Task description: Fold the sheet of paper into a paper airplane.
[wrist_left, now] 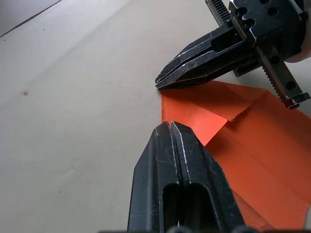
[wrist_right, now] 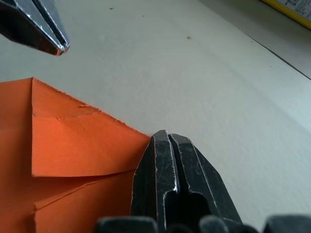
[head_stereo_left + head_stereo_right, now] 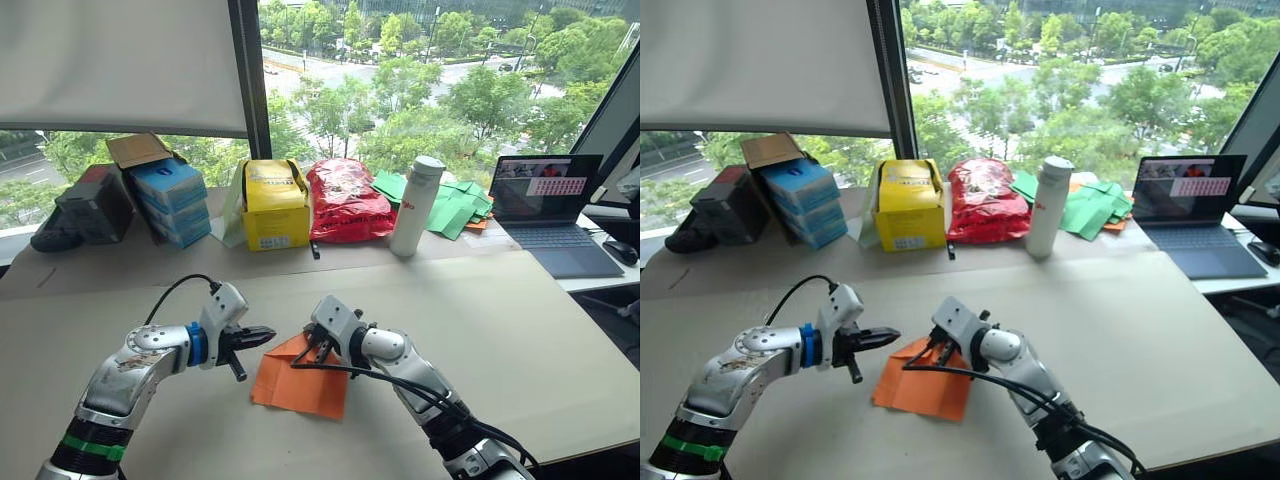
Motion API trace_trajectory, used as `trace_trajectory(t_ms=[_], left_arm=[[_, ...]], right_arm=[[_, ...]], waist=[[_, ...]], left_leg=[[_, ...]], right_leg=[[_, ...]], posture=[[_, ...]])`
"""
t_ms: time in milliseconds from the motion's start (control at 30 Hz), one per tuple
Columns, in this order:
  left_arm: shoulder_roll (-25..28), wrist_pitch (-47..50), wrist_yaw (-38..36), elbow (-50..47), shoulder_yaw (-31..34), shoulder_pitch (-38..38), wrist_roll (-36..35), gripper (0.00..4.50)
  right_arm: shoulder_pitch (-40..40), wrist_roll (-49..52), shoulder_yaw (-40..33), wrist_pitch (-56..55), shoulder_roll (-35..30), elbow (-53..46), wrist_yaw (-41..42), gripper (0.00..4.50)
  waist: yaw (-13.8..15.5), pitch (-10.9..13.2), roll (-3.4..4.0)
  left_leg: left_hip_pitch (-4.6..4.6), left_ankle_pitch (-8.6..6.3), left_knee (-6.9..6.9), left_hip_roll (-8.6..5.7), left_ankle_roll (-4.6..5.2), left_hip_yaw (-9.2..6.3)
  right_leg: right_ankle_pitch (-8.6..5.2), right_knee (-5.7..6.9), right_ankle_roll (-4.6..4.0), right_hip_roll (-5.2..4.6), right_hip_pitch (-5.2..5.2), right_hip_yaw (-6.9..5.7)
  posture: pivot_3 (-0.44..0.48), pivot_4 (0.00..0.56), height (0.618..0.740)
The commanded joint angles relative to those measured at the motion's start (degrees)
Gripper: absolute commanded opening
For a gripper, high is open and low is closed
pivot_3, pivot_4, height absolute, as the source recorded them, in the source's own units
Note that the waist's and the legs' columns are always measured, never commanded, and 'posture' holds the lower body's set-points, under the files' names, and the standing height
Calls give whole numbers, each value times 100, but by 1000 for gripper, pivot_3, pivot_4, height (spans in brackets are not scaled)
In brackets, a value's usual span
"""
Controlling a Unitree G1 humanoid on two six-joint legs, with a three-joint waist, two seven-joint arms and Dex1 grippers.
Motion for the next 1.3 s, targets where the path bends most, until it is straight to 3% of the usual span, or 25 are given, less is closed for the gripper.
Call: trace_trajectory(t_ms=[33,200,467,967,1200,1300], left_arm=[[-173,-378,11,371,-330,-179,271,48],[-124,-860,-76,928,-777,-280,786,48],[-98,-1190,-224,1133,-966,-113,1020,48],[-173,-1148,-310,1160,-1106,-244,1066,48],[-207,-1132,-415,1239,-1161,-373,1105,48],[-235,-1159,-463,1297,-1192,-429,1136,48]], right_arm=[[11,55,-61,-51,-6,-208,34,0],[154,245,-169,-27,-82,-705,219,0],[736,939,-314,570,-509,-2409,799,0],[1984,2025,151,1486,-2046,-4084,1941,0],[2118,1267,811,1626,-2618,-4024,1481,0],[2244,1018,716,1708,-2473,-3976,932,0]], waist=[[9,0,0],[9,2,-3],[20,2,-3],[40,3,-3],[72,2,-4],[100,1,-8]], left_leg=[[1,0,0,0,1,-1],[-10,1,0,0,-1,1],[-12,-11,0,0,20,-3],[5,-17,3,1,30,-6],[7,-18,5,1,32,-7],[8,-18,5,1,32,-8]], right_leg=[[0,0,0,0,0,0],[0,1,0,0,-11,0],[0,1,0,-2,-11,0],[-5,-20,8,-4,24,-5],[-9,-25,14,-7,30,-10],[-11,-26,18,-8,33,-10]], posture=[[0,150,740],[0,150,740],[0,150,740],[0,150,740],[0,150,740],[0,150,740]])
